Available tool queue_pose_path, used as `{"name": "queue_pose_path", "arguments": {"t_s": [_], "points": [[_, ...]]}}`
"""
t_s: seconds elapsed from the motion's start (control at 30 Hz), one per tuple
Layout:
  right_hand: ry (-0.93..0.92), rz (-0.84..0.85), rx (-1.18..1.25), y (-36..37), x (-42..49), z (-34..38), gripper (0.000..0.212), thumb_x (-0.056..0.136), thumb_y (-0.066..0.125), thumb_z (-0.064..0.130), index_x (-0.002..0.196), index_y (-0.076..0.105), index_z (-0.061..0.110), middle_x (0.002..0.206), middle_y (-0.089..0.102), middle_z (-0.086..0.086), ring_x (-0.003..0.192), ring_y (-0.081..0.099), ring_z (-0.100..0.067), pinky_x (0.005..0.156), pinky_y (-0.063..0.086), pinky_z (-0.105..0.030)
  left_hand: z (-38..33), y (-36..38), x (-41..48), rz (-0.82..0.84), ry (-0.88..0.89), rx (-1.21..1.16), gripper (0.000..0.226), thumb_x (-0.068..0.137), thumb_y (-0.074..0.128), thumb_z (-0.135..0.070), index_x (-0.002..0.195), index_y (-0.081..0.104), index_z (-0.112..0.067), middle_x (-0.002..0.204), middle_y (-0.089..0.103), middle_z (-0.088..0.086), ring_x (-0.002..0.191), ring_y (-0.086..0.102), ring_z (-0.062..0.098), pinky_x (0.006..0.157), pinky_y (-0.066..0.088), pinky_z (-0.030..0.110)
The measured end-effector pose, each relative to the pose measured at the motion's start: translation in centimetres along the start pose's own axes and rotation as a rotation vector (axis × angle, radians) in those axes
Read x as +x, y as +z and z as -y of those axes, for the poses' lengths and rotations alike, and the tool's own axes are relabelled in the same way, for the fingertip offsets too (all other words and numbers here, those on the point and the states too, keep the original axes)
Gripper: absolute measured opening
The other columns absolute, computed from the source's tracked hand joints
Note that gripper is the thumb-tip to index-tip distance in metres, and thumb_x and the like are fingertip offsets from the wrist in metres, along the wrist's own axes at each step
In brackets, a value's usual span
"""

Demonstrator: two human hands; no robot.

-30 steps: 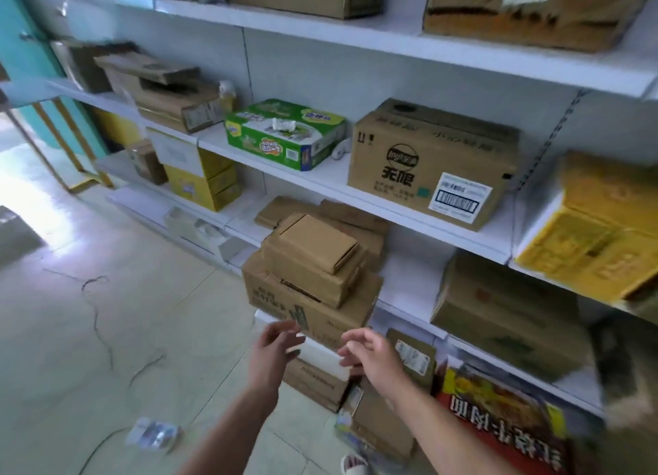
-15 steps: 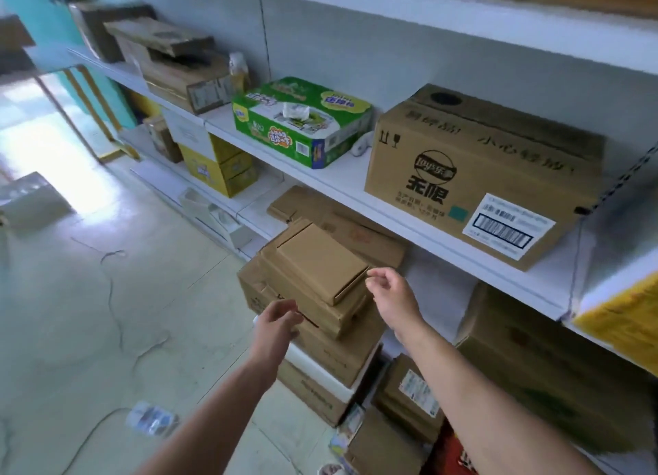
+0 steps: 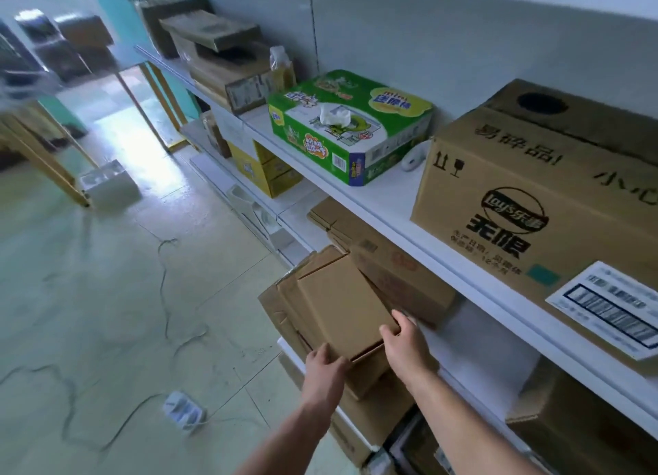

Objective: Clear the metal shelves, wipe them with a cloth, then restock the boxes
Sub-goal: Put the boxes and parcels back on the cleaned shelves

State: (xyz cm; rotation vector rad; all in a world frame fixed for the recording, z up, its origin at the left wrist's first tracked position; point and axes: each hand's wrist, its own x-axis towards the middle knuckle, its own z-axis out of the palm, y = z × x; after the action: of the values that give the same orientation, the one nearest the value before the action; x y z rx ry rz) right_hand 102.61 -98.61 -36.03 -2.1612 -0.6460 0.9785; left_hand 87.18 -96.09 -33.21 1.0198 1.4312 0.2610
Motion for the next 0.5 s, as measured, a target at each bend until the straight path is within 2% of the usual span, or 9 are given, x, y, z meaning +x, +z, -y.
{"name": "queue_pose_path", "arguments": {"t_s": [0.03,0.1,0.17,0.23,0.27,0.33,0.43,0.5], "points": [[-0.003,-0.011,-0.012,0.2,-0.1,0.0,0.047,0.102,0.055,0.022,0.148,0.048,0.013,0.152,0.044,-0.007,0.139,0.043,-0.025,0.112,0.036,-0.038,0.3,0.2,0.4,0.003,0.012,-0.008,0.055,0.082,0.061,-0.02,0.136,0.056,-0.019,0.138,0.05,0.004,0.118,0.056,0.017,0.109,0.045,0.039],[-0.038,-0.039,-0.019,0.7,-0.7,0.6,0.045,0.102,0.058,0.023,0.145,0.051,0.013,0.148,0.047,-0.008,0.135,0.046,-0.025,0.109,0.041,-0.039,0.3,-0.1,0.1,-0.011,0.042,-0.025,0.059,0.085,0.06,-0.014,0.142,0.052,-0.024,0.139,0.049,0.004,0.12,0.055,0.017,0.112,0.044,0.04],[-0.115,-0.058,-0.008,1.4,-1.9,2.1,0.043,0.101,0.06,0.025,0.142,0.054,0.014,0.143,0.049,-0.007,0.127,0.051,-0.023,0.103,0.046,-0.036,-0.5,-1.3,-1.3,-0.055,0.102,-0.081,0.05,0.086,0.06,-0.013,0.132,0.056,-0.034,0.132,0.059,-0.001,0.114,0.058,0.009,0.102,0.048,0.029],[-0.209,-0.041,0.027,2.6,-3.4,4.3,0.042,0.101,0.06,0.025,0.141,0.054,0.014,0.14,0.048,-0.004,0.122,0.052,-0.018,0.098,0.043,-0.028,-0.9,-3.4,-3.0,-0.109,0.131,-0.178,0.038,0.094,0.059,-0.013,0.122,0.057,-0.039,0.118,0.066,-0.014,0.104,0.059,-0.004,0.087,0.046,0.016],[-0.251,-0.005,0.047,3.6,-4.7,5.9,0.042,0.101,0.061,0.025,0.141,0.054,0.014,0.139,0.047,-0.004,0.122,0.051,-0.017,0.096,0.041,-0.025,-0.8,-5.2,-4.1,-0.152,0.137,-0.235,0.034,0.097,0.059,-0.017,0.121,0.057,-0.041,0.116,0.067,-0.018,0.103,0.058,-0.007,0.087,0.047,0.018],[-0.335,0.073,0.056,6.4,-7.7,9.0,0.042,0.1,0.062,0.026,0.139,0.055,0.015,0.137,0.048,-0.003,0.123,0.05,-0.017,0.094,0.04,-0.024,-0.1,-9.5,-6.9,-0.252,0.174,-0.33,0.03,0.099,0.058,-0.025,0.121,0.054,-0.046,0.119,0.067,-0.02,0.106,0.06,-0.002,0.096,0.05,0.03],[-0.447,0.228,0.089,11.3,-13.0,13.1,0.035,0.097,0.066,0.027,0.131,0.059,0.019,0.123,0.051,0.002,0.108,0.056,-0.012,0.08,0.042,-0.016,1.8,-16.6,-11.3,-0.454,0.247,-0.437,0.024,0.102,0.056,-0.023,0.117,0.054,-0.041,0.112,0.064,-0.021,0.103,0.062,0.004,0.089,0.054,0.033],[-0.553,0.372,0.118,15.8,-18.6,15.4,0.029,0.095,0.07,0.023,0.123,0.061,0.02,0.119,0.054,0.001,0.095,0.059,-0.003,0.074,0.042,-0.008,4.2,-22.4,-15.6,-0.635,0.282,-0.515,0.024,0.103,0.055,-0.02,0.123,0.054,-0.033,0.112,0.064,-0.015,0.101,0.063,0.007,0.088,0.055,0.036]]}}
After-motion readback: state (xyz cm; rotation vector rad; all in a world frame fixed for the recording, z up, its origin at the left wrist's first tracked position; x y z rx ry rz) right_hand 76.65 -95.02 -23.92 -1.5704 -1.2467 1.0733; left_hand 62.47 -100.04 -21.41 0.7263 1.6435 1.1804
